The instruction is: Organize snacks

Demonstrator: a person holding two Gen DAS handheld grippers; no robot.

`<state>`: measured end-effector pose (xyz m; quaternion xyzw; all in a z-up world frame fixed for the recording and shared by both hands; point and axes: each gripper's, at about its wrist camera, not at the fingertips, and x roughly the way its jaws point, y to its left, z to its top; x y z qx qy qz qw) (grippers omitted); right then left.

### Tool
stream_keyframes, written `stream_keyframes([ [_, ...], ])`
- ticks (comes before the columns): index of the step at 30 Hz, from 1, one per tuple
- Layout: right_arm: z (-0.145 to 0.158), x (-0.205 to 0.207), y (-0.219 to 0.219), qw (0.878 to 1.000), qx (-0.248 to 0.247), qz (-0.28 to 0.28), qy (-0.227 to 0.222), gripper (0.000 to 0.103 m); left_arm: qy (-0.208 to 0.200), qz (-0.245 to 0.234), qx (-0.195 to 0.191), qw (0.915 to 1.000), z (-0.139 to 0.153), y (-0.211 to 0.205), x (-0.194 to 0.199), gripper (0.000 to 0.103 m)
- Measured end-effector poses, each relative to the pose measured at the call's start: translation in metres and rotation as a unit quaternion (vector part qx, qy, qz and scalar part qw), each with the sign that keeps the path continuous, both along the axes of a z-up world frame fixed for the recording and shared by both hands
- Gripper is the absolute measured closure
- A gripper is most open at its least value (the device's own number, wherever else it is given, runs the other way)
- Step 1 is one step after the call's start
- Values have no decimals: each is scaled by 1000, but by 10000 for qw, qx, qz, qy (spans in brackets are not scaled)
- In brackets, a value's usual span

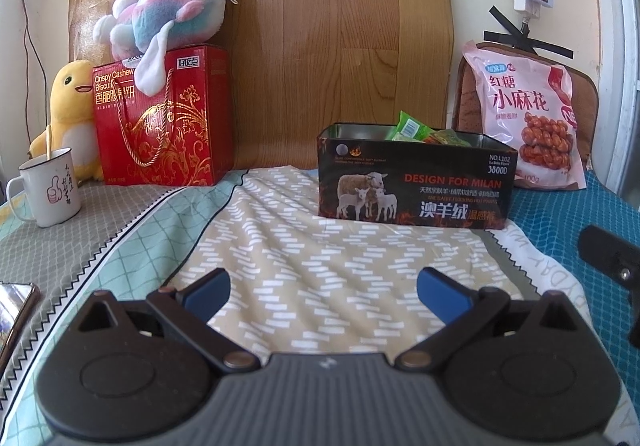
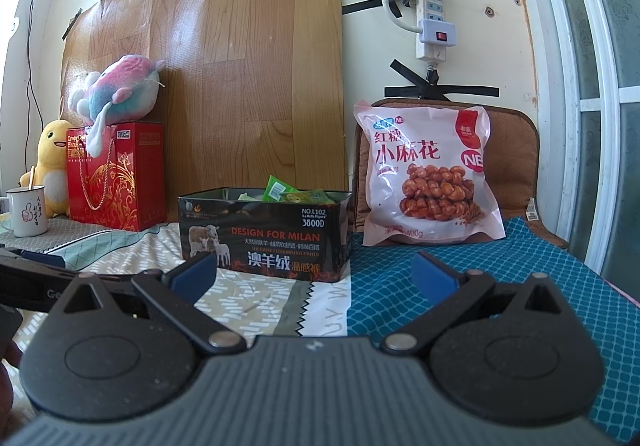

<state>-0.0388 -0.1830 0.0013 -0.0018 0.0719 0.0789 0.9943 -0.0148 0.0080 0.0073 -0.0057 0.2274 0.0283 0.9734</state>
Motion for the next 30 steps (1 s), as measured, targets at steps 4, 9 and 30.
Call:
stream_keyframes([
  [4,0,0,0,10000,-2,1,1,0,54,-22,-3,10000,0,0,1,0],
  [9,0,0,0,10000,-1,3,0,0,45,12,17,10000,0,0,1,0],
  [30,0,0,0,10000,-7,9,0,0,-39,45,138,9999,1,-2,-1,0],
])
